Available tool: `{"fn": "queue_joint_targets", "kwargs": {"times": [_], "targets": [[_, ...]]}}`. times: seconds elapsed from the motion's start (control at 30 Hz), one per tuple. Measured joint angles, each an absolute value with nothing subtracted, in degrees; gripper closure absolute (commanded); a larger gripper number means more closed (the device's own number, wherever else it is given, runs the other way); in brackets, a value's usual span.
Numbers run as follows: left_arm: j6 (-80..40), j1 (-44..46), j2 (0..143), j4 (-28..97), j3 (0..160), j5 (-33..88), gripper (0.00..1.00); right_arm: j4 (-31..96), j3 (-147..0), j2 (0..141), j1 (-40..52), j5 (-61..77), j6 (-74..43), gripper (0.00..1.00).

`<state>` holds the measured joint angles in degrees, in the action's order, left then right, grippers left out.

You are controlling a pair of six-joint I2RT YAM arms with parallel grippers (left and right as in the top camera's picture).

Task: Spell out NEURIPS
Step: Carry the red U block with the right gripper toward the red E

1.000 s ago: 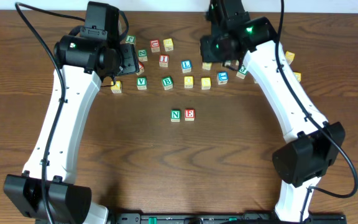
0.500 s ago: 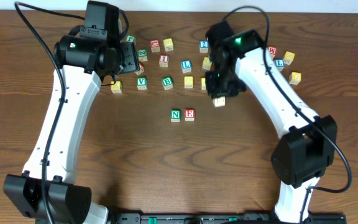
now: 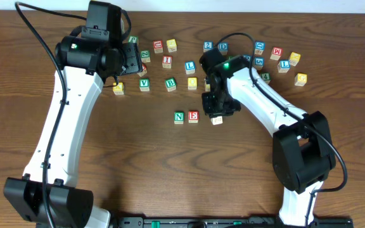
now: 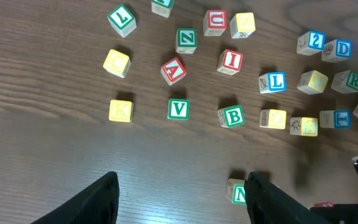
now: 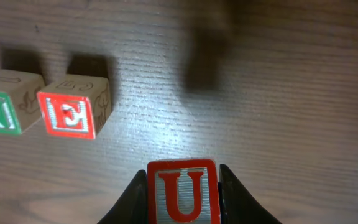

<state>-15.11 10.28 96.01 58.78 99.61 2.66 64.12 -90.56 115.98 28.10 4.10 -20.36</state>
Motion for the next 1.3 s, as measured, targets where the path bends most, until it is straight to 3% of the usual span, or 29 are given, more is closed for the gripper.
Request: {"fn": "queue_joint_targets", "kwargs": {"times": [1.3], "targets": [[-15.14, 10.28, 96.01, 58.76, 99.61, 2.66, 0.36, 50.06, -85.1, 115.98, 31.46, -1.63, -26.63, 0.82]]}}
